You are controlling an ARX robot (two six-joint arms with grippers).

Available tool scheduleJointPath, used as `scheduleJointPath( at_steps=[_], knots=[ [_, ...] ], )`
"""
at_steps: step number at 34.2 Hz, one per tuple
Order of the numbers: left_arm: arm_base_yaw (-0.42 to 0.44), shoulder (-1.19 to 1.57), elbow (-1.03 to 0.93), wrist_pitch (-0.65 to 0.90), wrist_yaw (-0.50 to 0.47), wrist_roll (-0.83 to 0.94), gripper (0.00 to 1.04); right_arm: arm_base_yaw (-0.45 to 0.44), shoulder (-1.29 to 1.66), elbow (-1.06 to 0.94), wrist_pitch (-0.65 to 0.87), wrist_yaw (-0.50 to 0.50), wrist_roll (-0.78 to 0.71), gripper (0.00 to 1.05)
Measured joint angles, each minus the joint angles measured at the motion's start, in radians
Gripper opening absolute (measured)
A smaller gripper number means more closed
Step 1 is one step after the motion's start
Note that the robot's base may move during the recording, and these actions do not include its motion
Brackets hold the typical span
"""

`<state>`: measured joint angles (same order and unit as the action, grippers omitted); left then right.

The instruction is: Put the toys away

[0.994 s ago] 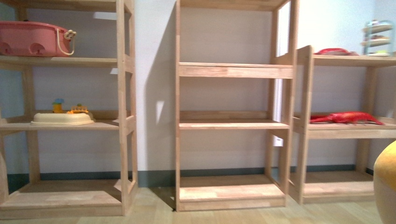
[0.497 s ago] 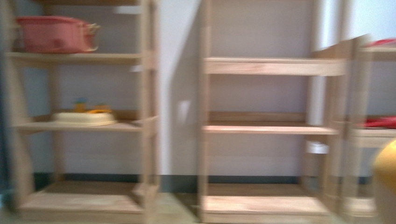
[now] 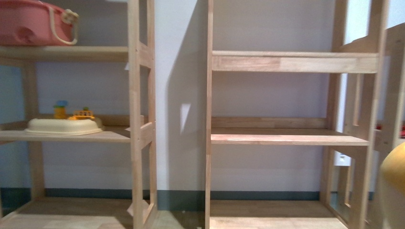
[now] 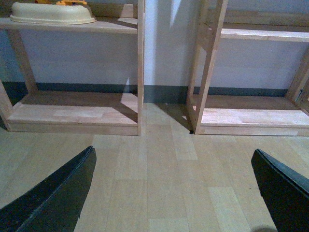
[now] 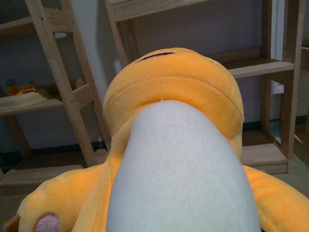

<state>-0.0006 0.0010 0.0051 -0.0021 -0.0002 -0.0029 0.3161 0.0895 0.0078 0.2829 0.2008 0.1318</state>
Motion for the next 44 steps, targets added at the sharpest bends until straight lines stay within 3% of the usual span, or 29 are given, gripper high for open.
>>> scheduleJointPath(
  at_steps=[44],
  knots=[
    [0.000,0.000,0.000,0.000,0.000,0.000,0.99,0.000,0.000,0.000,0.000,-0.001,0.000,0.13]
  ],
)
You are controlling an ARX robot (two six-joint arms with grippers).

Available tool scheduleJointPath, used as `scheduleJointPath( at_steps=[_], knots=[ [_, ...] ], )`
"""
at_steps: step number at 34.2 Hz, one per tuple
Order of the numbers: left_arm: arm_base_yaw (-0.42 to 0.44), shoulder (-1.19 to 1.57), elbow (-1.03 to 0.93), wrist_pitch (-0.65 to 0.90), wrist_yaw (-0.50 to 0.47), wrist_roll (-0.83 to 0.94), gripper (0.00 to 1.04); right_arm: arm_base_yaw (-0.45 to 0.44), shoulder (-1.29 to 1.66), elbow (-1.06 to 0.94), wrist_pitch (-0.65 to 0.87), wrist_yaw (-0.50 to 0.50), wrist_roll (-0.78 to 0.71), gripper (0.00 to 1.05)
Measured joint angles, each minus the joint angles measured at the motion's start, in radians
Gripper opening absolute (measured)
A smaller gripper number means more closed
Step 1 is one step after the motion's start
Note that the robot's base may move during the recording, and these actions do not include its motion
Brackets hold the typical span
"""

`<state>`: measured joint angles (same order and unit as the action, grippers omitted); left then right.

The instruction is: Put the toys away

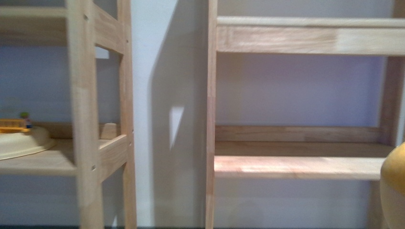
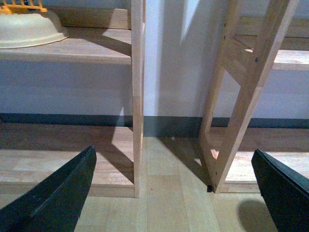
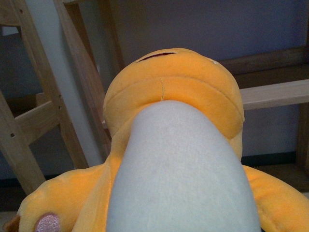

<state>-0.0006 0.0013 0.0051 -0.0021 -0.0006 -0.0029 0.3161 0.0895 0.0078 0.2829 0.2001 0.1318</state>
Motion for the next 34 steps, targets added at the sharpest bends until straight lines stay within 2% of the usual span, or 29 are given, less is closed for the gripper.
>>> scheduleJointPath(
  at_steps=[28,31,34],
  knots=[
    [0.000,0.000,0.000,0.000,0.000,0.000,0.99,0.000,0.002,0.000,-0.002,0.001,-0.002,0.13],
    [0.000,0.001,0.000,0.000,0.000,0.000,0.99,-0.013,0.018,0.022,-0.089,0.009,-0.067,0.13],
    [0.000,0.000,0.000,0.000,0.000,0.000,0.99,-0.032,0.052,0.052,-0.092,0.008,-0.104,0.13]
  ],
)
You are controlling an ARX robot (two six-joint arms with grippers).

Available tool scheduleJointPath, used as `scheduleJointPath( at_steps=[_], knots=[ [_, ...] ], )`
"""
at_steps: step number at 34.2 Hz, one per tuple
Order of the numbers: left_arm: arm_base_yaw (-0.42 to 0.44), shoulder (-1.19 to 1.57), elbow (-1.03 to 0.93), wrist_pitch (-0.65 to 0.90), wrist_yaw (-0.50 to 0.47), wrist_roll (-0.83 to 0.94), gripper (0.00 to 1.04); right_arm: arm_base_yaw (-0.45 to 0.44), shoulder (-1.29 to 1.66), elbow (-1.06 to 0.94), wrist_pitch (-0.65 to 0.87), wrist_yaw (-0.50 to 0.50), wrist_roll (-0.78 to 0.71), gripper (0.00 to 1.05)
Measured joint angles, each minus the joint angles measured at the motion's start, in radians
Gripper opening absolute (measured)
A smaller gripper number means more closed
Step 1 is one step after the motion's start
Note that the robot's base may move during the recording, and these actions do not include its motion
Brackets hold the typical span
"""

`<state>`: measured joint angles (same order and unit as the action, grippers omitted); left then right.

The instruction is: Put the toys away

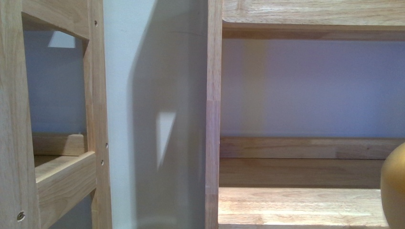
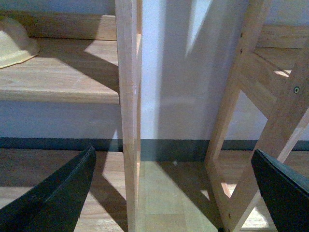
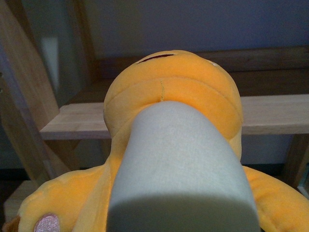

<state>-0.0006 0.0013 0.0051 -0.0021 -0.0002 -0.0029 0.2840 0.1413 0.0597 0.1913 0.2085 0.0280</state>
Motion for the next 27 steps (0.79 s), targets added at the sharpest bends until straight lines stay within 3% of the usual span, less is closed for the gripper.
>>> scheduleJointPath(
  at_steps=[14,27],
  knots=[
    [0.000,0.000,0.000,0.000,0.000,0.000,0.99,-0.016,0.206,0.351,0.095,-0.037,-0.074,0.13],
    [0.000,0.000,0.000,0.000,0.000,0.000,0.99,-0.069,0.448,0.769,0.072,-0.095,-0.116,0.13]
  ],
)
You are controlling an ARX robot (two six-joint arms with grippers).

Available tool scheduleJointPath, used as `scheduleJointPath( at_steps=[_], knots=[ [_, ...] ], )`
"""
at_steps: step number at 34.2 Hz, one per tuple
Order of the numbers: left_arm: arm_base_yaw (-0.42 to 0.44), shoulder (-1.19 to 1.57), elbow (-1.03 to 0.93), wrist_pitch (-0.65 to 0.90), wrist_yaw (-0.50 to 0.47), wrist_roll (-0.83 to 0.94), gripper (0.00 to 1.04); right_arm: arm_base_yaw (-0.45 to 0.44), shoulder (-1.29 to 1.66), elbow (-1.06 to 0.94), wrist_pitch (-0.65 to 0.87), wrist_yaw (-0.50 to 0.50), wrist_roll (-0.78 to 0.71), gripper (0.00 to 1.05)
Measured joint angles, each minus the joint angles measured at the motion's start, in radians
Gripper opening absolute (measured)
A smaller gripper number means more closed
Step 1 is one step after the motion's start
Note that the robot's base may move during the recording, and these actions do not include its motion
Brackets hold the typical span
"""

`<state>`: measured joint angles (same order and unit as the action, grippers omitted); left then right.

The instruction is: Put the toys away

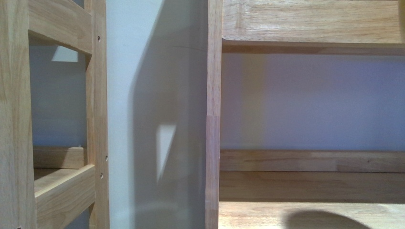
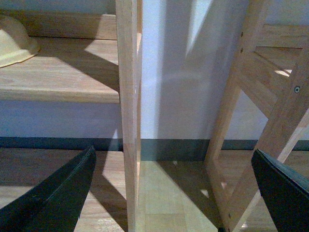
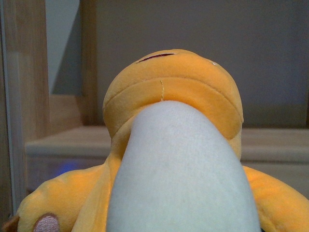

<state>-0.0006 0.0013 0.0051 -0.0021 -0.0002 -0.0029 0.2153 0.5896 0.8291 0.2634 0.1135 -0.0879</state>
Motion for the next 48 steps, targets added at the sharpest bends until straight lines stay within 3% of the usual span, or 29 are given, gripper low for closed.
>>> scheduleJointPath(
  at_steps=[6,19,35,40,48],
  knots=[
    [0.000,0.000,0.000,0.000,0.000,0.000,0.99,-0.045,0.163,0.236,0.019,-0.018,0.005,0.13],
    [0.000,0.000,0.000,0.000,0.000,0.000,0.99,-0.026,0.516,0.666,-0.069,0.010,0.028,0.13],
    [0.000,0.000,0.000,0.000,0.000,0.000,0.99,-0.019,0.862,1.157,-0.303,0.094,0.415,0.13],
    [0.000,0.000,0.000,0.000,0.000,0.000,0.99,-0.046,0.945,1.263,-0.379,0.046,0.554,0.13],
    [0.000,0.000,0.000,0.000,0.000,0.000,0.99,-0.166,1.105,1.451,-0.499,-0.079,0.784,0.13]
  ],
)
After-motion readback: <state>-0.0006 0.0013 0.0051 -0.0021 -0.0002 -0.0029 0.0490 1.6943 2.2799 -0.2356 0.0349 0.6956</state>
